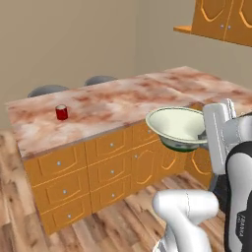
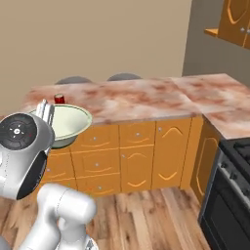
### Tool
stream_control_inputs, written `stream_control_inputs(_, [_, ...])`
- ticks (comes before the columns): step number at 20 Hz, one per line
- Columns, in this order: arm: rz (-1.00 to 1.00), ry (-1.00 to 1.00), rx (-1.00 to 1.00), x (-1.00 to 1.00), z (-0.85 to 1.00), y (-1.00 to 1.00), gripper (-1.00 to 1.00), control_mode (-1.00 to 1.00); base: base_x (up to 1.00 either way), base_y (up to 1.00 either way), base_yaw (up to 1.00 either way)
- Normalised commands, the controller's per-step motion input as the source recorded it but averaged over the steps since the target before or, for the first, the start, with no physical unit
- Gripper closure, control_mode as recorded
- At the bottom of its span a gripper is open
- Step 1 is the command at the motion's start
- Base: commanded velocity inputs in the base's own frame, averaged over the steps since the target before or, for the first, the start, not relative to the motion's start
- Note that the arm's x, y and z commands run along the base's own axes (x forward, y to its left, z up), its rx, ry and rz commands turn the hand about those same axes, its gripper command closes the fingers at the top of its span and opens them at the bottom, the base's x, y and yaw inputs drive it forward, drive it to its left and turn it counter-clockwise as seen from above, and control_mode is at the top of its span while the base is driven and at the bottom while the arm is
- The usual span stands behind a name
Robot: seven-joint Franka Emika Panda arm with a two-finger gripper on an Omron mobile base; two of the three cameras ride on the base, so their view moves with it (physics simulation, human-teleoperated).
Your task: Clear the mugs and bowl far away from the sink.
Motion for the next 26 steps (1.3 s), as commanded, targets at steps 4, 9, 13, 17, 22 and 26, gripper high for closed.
stream_control_inputs(4, [0.00,0.00,0.00,0.00,0.00,0.00,1.00,1.00,1.00,-0.74,0.26])
stream_control_inputs(9, [0.00,0.00,0.00,0.00,0.00,0.00,1.00,1.00,0.98,-0.31,0.15])
stream_control_inputs(13, [0.00,0.00,0.00,0.00,0.00,0.00,1.00,1.00,0.70,-0.07,0.22])
stream_control_inputs(17, [0.00,0.00,0.00,0.00,0.00,0.00,1.00,1.00,0.28,0.00,0.26])
stream_control_inputs(22, [0.00,0.00,0.00,0.00,0.00,0.00,1.00,1.00,0.30,-0.13,0.30])
stream_control_inputs(26, [0.00,0.00,0.00,0.00,0.00,0.00,1.00,1.00,0.78,-0.41,0.23])
